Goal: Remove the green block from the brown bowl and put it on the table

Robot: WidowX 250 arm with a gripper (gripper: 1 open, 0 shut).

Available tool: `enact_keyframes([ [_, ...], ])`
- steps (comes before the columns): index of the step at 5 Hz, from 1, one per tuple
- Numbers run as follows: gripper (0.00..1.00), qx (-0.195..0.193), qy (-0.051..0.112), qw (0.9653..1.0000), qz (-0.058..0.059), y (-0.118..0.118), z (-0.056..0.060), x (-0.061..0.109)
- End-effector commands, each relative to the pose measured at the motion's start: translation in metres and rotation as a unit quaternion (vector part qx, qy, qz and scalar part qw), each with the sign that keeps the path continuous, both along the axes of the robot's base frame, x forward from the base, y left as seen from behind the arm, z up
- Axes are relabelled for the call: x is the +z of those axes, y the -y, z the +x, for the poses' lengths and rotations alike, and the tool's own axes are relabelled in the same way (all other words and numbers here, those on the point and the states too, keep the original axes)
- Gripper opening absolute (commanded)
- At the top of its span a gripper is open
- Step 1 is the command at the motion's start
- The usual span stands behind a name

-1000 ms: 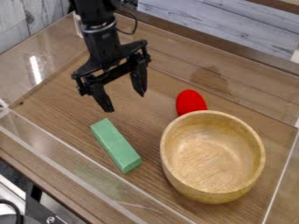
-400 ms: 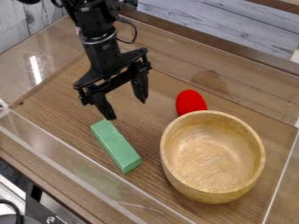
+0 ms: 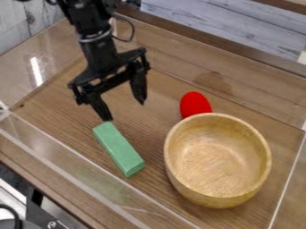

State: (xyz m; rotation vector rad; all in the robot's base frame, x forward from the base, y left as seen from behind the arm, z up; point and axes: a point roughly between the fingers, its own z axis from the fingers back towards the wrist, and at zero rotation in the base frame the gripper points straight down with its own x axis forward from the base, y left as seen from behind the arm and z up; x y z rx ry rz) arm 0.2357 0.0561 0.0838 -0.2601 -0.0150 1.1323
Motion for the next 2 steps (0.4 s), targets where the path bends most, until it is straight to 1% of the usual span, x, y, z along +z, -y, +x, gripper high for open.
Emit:
enact_keyframes([
  [1,1.0,-0.037,0.035,0.9986,0.009,-0.007,0.009,0.027],
  [2,1.0,-0.038,0.043,0.9983,0.009,-0.015,0.02,0.019],
])
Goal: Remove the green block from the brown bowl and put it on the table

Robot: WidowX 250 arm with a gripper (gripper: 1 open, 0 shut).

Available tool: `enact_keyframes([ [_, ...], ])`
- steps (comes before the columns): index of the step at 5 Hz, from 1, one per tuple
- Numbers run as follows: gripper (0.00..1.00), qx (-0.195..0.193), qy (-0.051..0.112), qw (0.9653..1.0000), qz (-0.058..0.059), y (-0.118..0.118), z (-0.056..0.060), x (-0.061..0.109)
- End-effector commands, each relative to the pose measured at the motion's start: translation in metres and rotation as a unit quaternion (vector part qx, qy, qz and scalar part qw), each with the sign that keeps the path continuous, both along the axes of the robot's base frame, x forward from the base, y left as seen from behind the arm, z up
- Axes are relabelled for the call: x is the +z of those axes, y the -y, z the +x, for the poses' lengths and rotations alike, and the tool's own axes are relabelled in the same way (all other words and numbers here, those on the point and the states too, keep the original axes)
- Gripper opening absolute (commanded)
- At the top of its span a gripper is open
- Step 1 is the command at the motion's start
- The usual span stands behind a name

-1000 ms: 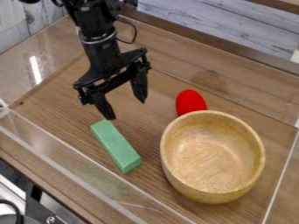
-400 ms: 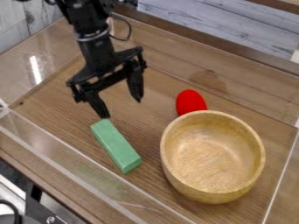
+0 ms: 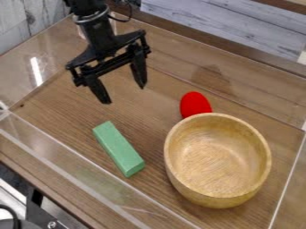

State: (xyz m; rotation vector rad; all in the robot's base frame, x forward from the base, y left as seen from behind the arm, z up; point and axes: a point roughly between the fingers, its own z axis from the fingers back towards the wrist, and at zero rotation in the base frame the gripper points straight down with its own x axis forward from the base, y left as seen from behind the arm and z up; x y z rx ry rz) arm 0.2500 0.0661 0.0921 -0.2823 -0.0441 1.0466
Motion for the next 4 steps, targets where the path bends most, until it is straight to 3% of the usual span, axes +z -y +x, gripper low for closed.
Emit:
enact_keyframes([
  [1,1.0,-0.002,0.027,0.9996,0.009,-0.009,0.017,0.003],
  [2,1.0,-0.04,0.046,0.9981,0.01,-0.018,0.027,0.02],
  [3,0.0,-0.132,0.072,0.9885,0.018,-0.026,0.045,0.027],
  [4,1.0,-0.201,0.091,0.975,0.028,-0.035,0.063,0.029],
])
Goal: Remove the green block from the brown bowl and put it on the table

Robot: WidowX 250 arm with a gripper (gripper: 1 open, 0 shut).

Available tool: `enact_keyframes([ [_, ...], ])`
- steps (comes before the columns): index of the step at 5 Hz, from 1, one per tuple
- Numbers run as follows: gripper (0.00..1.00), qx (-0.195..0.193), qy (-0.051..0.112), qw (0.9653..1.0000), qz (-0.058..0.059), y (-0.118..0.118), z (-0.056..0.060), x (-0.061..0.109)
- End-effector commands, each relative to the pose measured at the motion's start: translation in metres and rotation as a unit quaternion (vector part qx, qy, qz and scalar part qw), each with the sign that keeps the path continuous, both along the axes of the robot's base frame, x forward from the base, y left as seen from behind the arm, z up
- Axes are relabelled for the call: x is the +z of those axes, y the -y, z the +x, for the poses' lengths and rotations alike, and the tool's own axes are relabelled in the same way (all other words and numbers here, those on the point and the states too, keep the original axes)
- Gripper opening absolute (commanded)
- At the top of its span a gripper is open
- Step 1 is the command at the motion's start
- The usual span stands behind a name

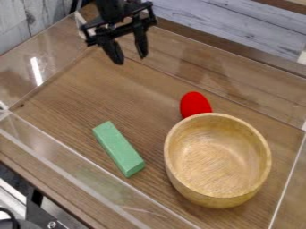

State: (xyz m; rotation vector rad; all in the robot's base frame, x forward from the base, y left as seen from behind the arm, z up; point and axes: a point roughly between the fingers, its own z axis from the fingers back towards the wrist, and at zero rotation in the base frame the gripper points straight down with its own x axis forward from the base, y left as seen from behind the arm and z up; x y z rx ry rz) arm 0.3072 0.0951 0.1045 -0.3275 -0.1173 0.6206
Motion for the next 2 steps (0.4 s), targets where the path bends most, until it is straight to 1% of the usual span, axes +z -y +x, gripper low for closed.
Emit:
enact_keyframes([
  [1,1.0,-0.031,0.044,0.9983,0.024,-0.022,0.02,0.003],
  [2,1.0,-0.09,0.066,0.9929,0.039,-0.036,0.031,-0.006],
])
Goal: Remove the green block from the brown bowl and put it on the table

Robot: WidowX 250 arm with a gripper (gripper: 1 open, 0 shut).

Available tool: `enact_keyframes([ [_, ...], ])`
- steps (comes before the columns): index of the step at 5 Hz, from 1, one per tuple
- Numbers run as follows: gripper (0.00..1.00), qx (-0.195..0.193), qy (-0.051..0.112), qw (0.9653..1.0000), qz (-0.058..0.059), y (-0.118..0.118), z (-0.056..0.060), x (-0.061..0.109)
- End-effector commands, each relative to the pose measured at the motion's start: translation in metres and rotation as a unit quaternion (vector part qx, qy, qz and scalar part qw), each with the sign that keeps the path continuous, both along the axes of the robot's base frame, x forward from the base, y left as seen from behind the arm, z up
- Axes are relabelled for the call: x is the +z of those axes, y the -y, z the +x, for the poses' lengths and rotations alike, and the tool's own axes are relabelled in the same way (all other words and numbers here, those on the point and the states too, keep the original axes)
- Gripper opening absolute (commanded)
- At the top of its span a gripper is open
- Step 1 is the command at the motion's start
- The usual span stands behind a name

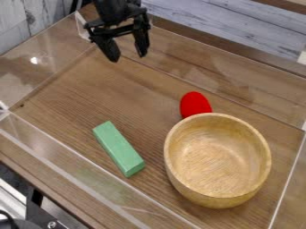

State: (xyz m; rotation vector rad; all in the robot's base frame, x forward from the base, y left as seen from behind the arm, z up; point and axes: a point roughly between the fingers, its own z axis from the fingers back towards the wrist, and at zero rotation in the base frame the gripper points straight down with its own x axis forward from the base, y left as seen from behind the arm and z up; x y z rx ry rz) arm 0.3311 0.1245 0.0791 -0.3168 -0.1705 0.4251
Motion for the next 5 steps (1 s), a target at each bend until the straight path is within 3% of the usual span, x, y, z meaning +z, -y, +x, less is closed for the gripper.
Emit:
enact_keyframes([
  [1,1.0,-0.049,0.045,0.9973,0.031,-0.018,0.015,0.033],
  [2,1.0,-0.088,0.05,0.994,0.042,-0.023,0.02,0.042],
  [3,1.0,-0.103,0.049,0.9922,0.049,-0.008,0.012,0.028],
  [5,1.0,-0.116,0.061,0.9898,0.056,0.01,0.015,0.021],
])
